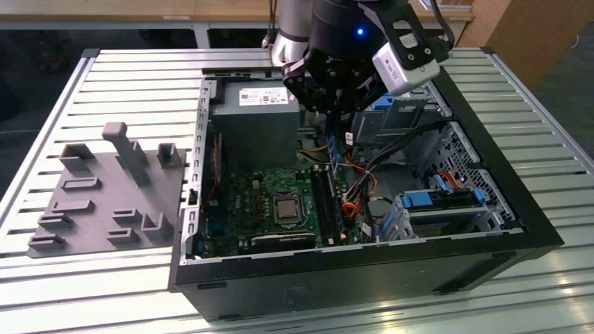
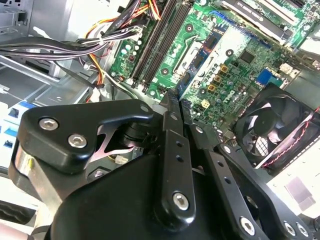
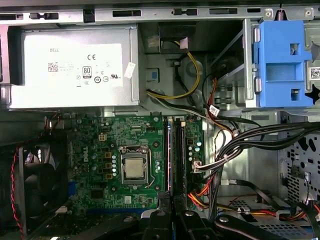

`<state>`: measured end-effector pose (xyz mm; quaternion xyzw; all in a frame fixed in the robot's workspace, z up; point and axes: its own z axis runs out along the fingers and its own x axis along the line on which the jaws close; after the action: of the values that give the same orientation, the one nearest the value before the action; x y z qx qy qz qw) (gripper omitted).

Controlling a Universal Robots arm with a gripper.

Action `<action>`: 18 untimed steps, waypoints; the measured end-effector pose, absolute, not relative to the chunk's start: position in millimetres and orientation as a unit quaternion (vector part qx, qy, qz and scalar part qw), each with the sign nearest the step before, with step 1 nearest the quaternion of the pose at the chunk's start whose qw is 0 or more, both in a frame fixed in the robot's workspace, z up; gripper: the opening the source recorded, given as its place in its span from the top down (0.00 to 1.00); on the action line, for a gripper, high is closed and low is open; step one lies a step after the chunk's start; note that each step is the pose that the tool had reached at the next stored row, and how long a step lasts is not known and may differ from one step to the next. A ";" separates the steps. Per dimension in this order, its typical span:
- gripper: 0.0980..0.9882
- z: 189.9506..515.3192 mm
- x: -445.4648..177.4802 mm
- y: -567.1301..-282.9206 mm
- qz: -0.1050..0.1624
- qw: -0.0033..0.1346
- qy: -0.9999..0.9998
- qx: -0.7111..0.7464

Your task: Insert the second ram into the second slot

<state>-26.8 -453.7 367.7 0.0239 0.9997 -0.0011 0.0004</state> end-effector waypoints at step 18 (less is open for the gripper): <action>0.96 358.6 -26.8 -453.7 -0.002 0.000 1.000 0.024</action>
<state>-26.8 -453.7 358.6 0.0244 0.9997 -0.0022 0.0004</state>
